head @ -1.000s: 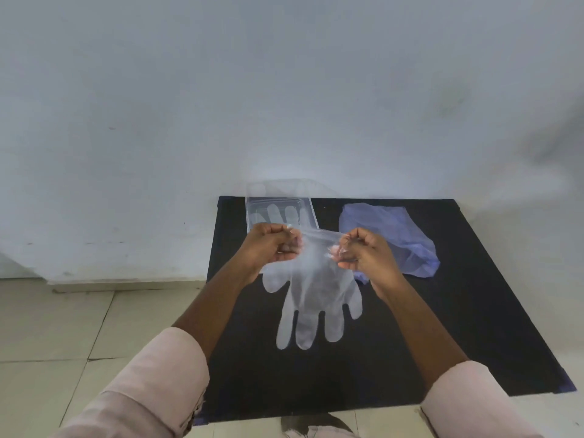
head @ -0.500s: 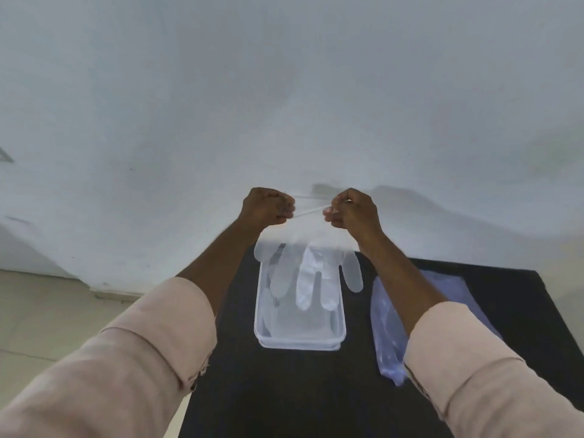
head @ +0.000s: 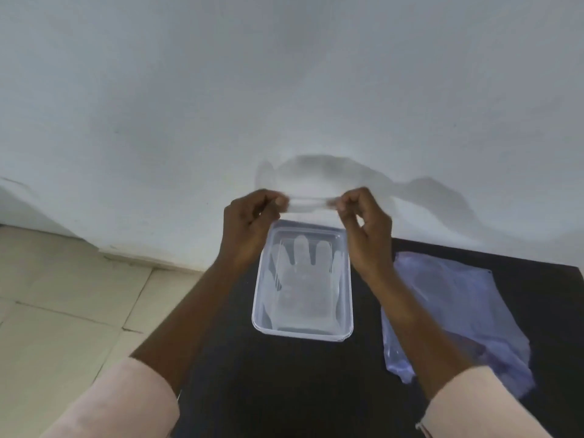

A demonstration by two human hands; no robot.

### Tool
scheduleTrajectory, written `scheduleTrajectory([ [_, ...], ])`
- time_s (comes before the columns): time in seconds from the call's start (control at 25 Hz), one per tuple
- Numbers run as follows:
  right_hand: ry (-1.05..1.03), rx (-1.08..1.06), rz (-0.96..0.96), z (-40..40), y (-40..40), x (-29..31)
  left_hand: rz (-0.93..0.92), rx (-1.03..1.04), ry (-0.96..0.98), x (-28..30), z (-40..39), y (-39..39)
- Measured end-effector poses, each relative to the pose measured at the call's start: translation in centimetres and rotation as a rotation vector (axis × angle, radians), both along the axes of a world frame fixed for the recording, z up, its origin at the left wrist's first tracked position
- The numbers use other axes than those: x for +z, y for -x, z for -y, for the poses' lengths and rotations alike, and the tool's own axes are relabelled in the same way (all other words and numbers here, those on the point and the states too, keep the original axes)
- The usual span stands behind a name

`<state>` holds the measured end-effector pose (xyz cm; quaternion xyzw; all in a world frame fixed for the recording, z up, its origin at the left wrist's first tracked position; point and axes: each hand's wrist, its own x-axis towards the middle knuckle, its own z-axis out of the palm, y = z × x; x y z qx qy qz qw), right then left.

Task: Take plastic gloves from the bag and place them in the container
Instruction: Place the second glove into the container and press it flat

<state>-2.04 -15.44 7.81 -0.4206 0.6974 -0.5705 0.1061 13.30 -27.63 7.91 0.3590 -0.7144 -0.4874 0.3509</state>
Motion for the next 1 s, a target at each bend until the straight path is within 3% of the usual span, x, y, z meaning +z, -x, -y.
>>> scheduleTrajectory([
  [0.08,-0.162,-0.034,-0.105,-1.8,-1.3,-4.1,0.082,-0.012,0.007,-3.8,-1.8,-1.7],
  [0.24,-0.543,-0.191,-0.201,-4.0,-3.0,-8.9,0.503,-0.009,0.375,-9.4,-3.9,-3.4],
  [0.4,-0.754,-0.214,-0.224,-4.7,-3.9,-10.7,0.689,-0.026,0.358,-10.6,-5.3,-3.5],
  [0.6,-0.781,-0.262,-0.229,-5.1,-4.2,-11.4,0.79,-0.034,0.315,-11.5,-6.1,-3.3],
  [1.0,-0.823,-0.211,-0.2,-6.3,-4.7,-11.8,0.842,-0.053,0.404,-12.8,-6.6,-4.0],
])
